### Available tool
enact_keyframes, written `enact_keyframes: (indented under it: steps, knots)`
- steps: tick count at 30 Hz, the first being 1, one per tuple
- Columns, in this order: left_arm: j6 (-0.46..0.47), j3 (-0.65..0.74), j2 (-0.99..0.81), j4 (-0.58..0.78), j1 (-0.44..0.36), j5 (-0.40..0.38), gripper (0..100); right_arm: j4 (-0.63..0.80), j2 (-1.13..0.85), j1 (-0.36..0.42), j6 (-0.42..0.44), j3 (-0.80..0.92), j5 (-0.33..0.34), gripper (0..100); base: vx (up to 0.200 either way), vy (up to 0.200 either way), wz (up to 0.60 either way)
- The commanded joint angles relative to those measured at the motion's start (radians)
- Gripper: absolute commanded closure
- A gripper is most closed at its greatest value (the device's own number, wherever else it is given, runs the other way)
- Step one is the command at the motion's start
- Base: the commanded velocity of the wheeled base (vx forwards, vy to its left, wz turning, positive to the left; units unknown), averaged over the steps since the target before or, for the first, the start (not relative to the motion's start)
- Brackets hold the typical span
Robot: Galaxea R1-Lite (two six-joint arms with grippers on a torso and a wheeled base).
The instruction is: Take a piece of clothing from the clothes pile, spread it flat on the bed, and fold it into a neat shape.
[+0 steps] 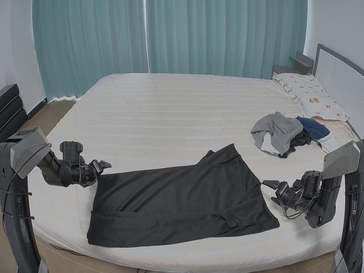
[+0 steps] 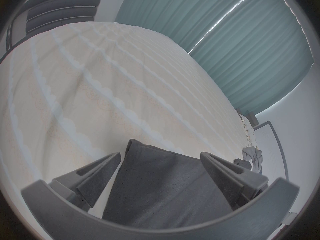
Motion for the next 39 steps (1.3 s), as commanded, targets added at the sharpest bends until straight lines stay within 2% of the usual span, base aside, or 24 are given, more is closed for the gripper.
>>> enact_keyframes:
  steps: [1, 9, 10, 20, 27, 29, 32, 34, 39]
  knots:
    - [-0.004, 0.008, 0.027, -0.032, -0.007, 0.015, 0, -0.012, 0.002, 0.001, 0.0, 0.0, 0.001, 0, 0.0, 0.0, 0.0]
    - [-0.004, 0.004, 0.041, -0.046, -0.016, 0.025, 0, -0.012, 0.003, 0.007, -0.002, 0.0, -0.001, 0, 0.0, 0.0, 0.0]
    - [-0.004, 0.002, 0.044, -0.046, -0.018, 0.035, 100, -0.012, 0.003, 0.007, -0.002, 0.0, -0.001, 0, 0.0, 0.0, 0.0]
    - [-0.016, 0.001, 0.046, -0.045, -0.019, 0.062, 100, -0.009, 0.005, 0.006, 0.004, -0.052, -0.003, 0, 0.0, 0.0, 0.0]
    - [-0.127, 0.047, -0.005, -0.046, -0.013, 0.059, 100, 0.04, -0.02, 0.047, -0.022, -0.201, -0.061, 0, 0.0, 0.0, 0.0]
    - [-0.177, 0.048, -0.019, -0.046, -0.012, 0.053, 100, 0.211, -0.07, 0.075, -0.082, -0.311, -0.062, 0, 0.0, 0.0, 0.0]
    - [-0.194, 0.05, -0.023, -0.048, -0.01, 0.048, 100, 0.435, -0.043, 0.114, -0.161, -0.497, -0.09, 0, 0.0, 0.0, 0.0]
    - [-0.193, 0.062, -0.031, -0.048, -0.01, 0.045, 100, 0.511, 0.008, 0.133, -0.197, -0.6, -0.139, 0, 0.0, 0.0, 0.0]
    - [-0.193, 0.116, -0.045, -0.086, -0.01, 0.042, 100, 0.665, 0.092, 0.15, -0.459, -0.764, -0.145, 0, 0.0, 0.0, 0.0]
